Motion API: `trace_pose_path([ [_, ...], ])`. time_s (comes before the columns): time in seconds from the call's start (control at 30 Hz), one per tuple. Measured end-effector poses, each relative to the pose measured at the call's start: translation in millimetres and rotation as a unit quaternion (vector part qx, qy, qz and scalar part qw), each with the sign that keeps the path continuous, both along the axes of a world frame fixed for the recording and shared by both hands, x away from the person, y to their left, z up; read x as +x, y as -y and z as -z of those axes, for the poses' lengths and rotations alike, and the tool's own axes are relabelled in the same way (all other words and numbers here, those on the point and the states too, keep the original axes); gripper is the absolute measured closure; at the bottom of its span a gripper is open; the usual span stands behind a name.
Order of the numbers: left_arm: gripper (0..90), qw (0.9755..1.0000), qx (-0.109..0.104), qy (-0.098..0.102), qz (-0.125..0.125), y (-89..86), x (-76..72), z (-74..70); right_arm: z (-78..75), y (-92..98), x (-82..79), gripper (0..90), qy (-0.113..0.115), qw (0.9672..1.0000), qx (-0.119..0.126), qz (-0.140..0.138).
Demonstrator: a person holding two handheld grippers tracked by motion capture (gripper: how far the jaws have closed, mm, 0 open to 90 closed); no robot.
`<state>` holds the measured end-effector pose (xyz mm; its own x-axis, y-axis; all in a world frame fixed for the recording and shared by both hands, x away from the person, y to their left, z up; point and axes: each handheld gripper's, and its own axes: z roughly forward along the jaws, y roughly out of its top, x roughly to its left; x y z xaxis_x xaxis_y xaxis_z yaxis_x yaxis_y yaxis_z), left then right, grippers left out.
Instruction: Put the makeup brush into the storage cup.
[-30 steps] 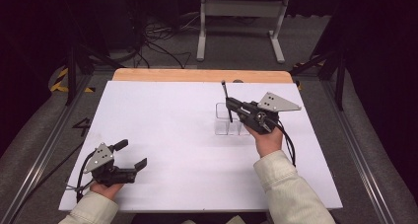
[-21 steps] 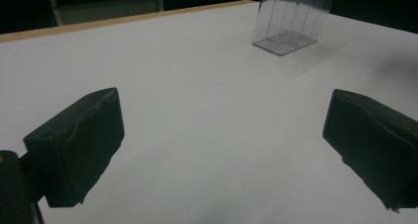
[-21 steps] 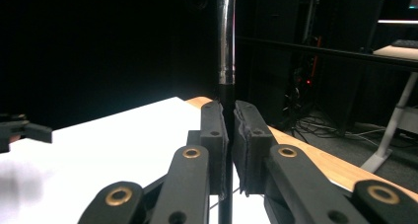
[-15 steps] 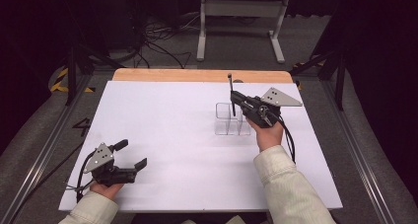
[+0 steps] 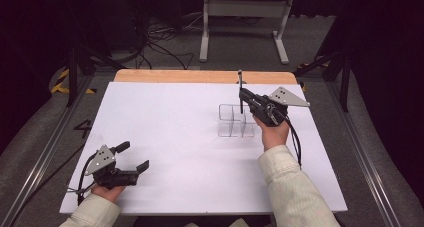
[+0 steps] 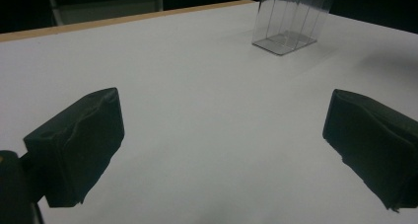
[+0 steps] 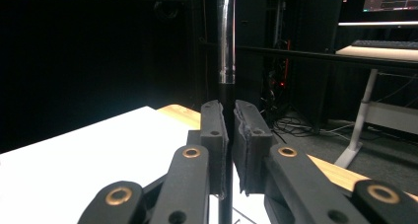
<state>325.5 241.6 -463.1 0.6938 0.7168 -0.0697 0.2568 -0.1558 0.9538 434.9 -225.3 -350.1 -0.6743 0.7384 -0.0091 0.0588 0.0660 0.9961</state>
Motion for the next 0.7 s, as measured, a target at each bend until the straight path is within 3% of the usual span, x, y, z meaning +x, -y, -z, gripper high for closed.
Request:
trace_pose_path([
  [0.17, 2.7, 1.0000, 0.000, 0.000, 0.000, 0.0, -0.1, 0.0, 4.4, -1.4, 2.5, 83.6, 0.006, 0.9999, 0.010, -0.001],
  [0.4, 2.7, 1.0000, -0.001, 0.001, 0.001, -0.1, -0.1, 0.0, 8.8, -5.3, 5.6, 83.6, 0.020, 0.9998, 0.001, 0.000],
  [0.7, 2.8, 1.0000, -0.002, 0.001, 0.001, -0.2, -0.1, 0.0, 17.3, -4.4, 10.9, 83.6, 0.009, 0.9999, -0.007, 0.007],
])
